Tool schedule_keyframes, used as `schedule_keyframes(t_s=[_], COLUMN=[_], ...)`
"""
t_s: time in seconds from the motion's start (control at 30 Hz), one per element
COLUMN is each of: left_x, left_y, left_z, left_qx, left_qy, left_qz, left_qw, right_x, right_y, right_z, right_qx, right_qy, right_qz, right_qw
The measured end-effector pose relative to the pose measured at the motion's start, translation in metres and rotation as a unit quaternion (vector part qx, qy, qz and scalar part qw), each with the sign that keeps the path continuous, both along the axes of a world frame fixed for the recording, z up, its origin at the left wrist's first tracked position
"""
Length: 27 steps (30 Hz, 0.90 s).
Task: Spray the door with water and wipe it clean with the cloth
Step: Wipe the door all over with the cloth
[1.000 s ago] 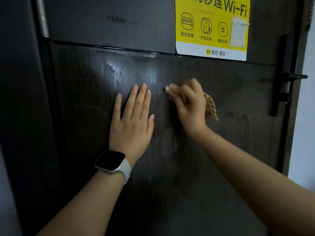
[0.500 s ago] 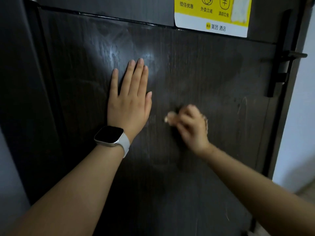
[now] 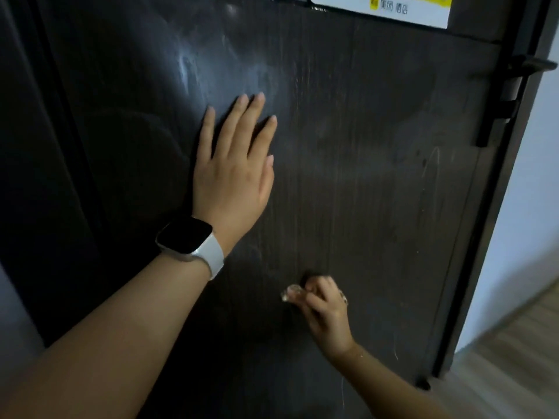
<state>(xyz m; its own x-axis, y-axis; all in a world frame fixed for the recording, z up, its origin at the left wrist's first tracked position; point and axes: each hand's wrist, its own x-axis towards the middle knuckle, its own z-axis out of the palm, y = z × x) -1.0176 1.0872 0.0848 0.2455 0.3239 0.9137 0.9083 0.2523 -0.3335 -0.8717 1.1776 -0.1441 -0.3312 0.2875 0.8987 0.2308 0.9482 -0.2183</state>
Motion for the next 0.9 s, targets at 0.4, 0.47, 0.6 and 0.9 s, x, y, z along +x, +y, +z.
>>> schedule_keyframes(t_s=[0.4, 0.47, 0.6, 0.9], left_x=[0.042, 0.04, 0.039, 0.079], left_y=[0.044, 0.052, 0.055, 0.068], left_z=[-0.164, -0.17, -0.171, -0.232], left_qx=[-0.049, -0.041, -0.033, -0.136], left_qy=[-0.042, -0.014, 0.015, 0.054], left_qz=[0.007, 0.046, 0.079, 0.01], left_qw=[0.998, 0.998, 0.996, 0.989], right_x=[0.044, 0.036, 0.041, 0.087], right_y=[0.06, 0.068, 0.075, 0.059], right_z=[0.071, 0.051, -0.04, -0.202], right_qx=[-0.098, -0.08, -0.092, -0.284], right_qy=[0.199, 0.212, 0.204, 0.035], right_qz=[0.003, 0.022, 0.009, 0.012], right_qw=[0.975, 0.974, 0.975, 0.958])
